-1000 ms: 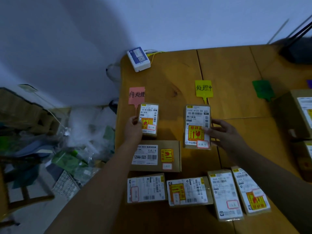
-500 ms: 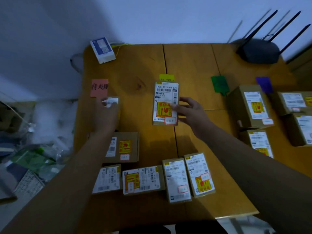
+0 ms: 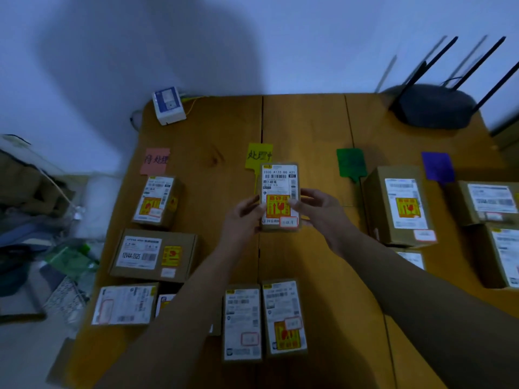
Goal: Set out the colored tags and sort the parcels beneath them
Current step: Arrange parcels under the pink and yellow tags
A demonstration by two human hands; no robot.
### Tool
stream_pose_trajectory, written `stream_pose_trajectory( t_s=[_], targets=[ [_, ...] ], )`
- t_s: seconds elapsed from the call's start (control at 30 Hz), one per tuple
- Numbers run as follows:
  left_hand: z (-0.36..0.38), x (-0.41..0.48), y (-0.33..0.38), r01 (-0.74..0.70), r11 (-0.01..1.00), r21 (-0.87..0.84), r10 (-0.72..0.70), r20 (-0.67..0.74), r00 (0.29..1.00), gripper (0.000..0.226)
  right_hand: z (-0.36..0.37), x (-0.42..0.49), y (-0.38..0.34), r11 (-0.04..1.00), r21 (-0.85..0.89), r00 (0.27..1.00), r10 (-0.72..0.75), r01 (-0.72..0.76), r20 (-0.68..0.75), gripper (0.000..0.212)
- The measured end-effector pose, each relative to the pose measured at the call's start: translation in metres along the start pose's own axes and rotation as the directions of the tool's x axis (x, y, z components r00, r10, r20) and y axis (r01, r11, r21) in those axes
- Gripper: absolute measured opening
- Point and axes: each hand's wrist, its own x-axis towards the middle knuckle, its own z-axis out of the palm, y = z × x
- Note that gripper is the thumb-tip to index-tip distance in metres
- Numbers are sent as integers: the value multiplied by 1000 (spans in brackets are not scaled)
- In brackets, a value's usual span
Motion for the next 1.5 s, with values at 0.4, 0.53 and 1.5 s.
stream_pose_trajectory(
  t_s=[0.4,0.53,1.5],
  targets=[
    [37,62,-29,29,951,307,3,-105,994,36,-8,59,24,983,-177,999,48,-50,-18,38],
    [34,80,-34,0,922,387,56,-135,989,33,3,76,29,976,-201,996,71,-79,-49,40],
    [-61,-109,-27,107,977,182,-132,128,983,31,80,-120,49,990,-115,995,72,-79,-66,24]
  ],
)
